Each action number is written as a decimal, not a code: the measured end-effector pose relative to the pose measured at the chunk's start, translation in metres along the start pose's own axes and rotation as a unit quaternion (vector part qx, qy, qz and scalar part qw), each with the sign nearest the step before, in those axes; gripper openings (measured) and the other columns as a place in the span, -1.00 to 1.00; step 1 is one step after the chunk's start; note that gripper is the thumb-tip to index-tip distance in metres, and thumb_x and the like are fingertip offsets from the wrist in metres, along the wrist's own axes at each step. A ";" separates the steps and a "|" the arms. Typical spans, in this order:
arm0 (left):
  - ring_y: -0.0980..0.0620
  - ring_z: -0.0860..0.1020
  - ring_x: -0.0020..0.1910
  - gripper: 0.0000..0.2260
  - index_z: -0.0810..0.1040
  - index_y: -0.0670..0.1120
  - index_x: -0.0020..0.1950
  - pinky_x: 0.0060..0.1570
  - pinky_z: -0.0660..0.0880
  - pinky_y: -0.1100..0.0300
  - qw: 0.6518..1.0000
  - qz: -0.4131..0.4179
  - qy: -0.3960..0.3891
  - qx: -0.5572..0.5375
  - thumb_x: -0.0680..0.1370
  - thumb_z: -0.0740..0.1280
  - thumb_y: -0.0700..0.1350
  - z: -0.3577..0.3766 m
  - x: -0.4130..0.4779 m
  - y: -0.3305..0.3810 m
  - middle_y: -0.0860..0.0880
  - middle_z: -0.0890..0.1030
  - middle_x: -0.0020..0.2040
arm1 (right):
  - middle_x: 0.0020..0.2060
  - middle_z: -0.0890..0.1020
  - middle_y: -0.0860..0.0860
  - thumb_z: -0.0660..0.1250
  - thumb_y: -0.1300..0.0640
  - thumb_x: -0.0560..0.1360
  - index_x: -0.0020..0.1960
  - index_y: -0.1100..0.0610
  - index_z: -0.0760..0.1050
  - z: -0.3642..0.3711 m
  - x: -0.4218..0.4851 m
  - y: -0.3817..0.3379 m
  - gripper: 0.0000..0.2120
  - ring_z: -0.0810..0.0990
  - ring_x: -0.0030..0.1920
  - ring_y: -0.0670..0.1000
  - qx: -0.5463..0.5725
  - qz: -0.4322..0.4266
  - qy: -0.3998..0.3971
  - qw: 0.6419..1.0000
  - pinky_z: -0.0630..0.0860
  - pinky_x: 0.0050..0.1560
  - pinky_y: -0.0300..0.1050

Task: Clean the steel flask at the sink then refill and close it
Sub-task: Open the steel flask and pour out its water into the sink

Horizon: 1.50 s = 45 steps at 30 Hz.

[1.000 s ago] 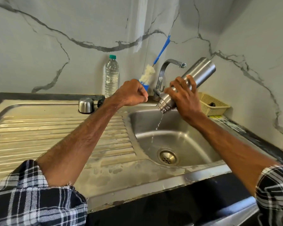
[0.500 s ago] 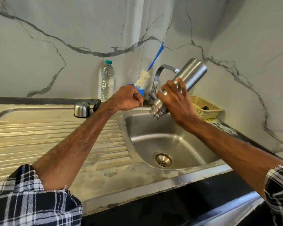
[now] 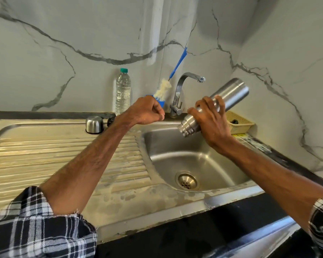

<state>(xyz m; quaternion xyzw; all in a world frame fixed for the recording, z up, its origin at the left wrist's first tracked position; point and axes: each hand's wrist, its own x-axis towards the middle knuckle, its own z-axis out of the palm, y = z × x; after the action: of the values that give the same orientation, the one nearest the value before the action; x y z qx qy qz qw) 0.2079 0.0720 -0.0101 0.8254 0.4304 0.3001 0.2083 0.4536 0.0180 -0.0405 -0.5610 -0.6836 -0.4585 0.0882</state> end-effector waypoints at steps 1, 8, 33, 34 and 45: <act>0.29 0.56 -0.22 -0.89 0.74 -0.11 0.01 -0.29 0.36 0.59 1.000 0.001 -0.003 0.002 0.51 0.48 -0.23 0.001 0.000 -0.001 0.14 0.65 -0.18 | 0.28 0.54 0.17 0.66 0.17 0.22 0.29 0.04 0.51 0.004 -0.005 -0.003 -0.32 0.42 0.39 0.22 -0.004 -0.030 -0.012 0.999 0.06 0.50 0.28; 0.31 0.55 -0.22 -0.86 0.74 -0.14 0.08 -0.24 0.38 0.52 1.000 0.011 -0.009 0.002 0.54 0.46 -0.23 0.000 0.000 0.000 0.10 0.66 -0.13 | 0.29 0.54 0.19 0.67 0.15 0.20 0.27 0.05 0.53 0.008 -0.018 -0.008 -0.32 0.45 0.37 0.23 0.015 -0.020 -0.021 0.999 0.03 0.47 0.28; 0.00 0.54 0.24 -0.14 0.35 -0.02 0.49 0.30 0.50 0.00 0.983 -0.047 -0.174 -0.042 0.29 0.68 0.05 0.036 0.001 -0.028 0.01 0.53 0.29 | 0.13 0.66 0.08 0.54 0.30 0.33 0.31 0.16 0.45 -0.001 0.001 -0.051 -0.41 0.69 0.09 0.01 0.842 0.378 -0.015 0.385 0.63 0.10 -0.07; 0.02 0.55 0.22 -0.18 0.38 -0.01 0.48 0.27 0.52 0.02 0.984 -0.045 -0.164 -0.052 0.31 0.67 0.06 0.035 0.000 -0.028 0.01 0.54 0.27 | 0.15 0.66 0.11 0.52 0.32 0.37 0.32 0.19 0.44 0.003 0.000 -0.050 -0.44 0.68 0.12 0.04 0.850 0.387 -0.008 0.358 0.63 0.13 -0.02; -0.06 0.71 0.07 -0.53 0.62 -0.20 0.23 0.07 0.66 -0.06 0.924 -0.129 -0.027 -0.359 0.39 0.61 -0.07 0.024 -0.003 -0.045 -0.12 0.72 0.10 | 0.25 0.61 0.21 0.41 -0.02 0.53 0.41 0.19 0.41 0.012 0.001 -0.051 -0.46 0.61 0.25 0.18 0.894 0.425 0.019 0.140 0.55 0.25 0.22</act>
<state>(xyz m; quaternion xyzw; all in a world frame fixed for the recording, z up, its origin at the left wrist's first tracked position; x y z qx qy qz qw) 0.1964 0.0916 -0.0553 0.6405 0.3910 0.3824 0.5391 0.4149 0.0303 -0.0732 -0.2815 -0.2655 0.5733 0.7222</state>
